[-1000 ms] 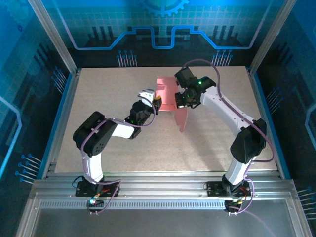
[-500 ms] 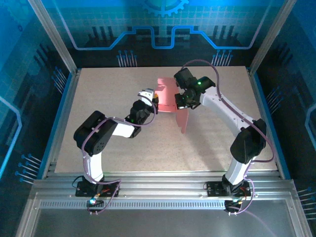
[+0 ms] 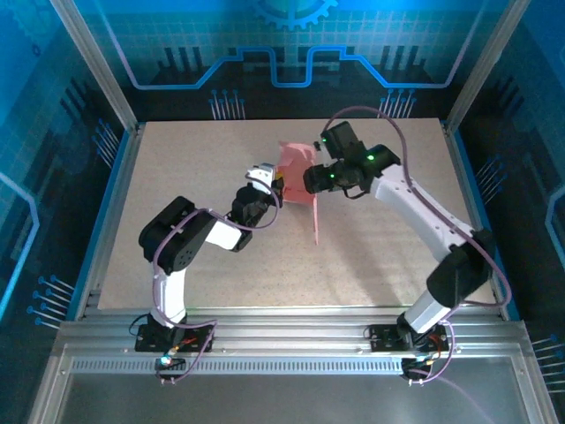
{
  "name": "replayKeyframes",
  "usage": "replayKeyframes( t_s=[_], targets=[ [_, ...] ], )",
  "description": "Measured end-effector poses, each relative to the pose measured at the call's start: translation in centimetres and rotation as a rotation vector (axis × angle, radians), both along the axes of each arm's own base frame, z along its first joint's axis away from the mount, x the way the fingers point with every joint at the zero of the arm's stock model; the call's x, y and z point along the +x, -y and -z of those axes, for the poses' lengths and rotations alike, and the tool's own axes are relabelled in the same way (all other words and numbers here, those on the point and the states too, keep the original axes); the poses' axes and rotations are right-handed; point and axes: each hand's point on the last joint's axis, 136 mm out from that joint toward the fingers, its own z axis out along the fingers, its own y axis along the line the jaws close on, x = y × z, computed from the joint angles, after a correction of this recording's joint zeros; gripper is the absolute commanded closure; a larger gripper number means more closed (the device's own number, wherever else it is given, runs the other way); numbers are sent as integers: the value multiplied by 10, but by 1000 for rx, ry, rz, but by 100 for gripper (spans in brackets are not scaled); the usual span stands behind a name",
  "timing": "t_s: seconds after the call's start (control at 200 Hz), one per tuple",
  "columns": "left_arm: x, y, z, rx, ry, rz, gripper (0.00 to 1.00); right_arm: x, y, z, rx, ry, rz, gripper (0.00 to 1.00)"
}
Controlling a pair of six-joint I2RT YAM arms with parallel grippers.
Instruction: Fold the paper box
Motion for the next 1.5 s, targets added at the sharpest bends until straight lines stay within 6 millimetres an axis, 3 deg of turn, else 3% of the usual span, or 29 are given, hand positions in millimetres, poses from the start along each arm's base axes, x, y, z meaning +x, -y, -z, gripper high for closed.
replayKeyframes(
  t_s=[0.16, 0.32, 0.58, 0.815, 1.161, 1.496],
  targets=[
    [-6, -3, 15, 7, -14, 0, 100, -2, 18, -21, 192, 63, 34, 36],
    [-7, 0, 7, -2, 17, 5, 100, 8, 40, -4, 339, 14, 115, 36],
    [-23, 13, 10, 38, 40, 19, 100, 23, 17, 25, 467, -115, 98, 35],
    [-28, 12, 12, 46, 39, -3, 100, 31, 9, 33, 511, -148, 106, 36],
    [-27, 10, 11, 49, 41, -15, 100, 46, 16, 35, 573, -141, 139, 35],
    [-26, 8, 11, 51, 41, -32, 100, 28, 27, 42, 608, -118, 145, 32]
  ],
)
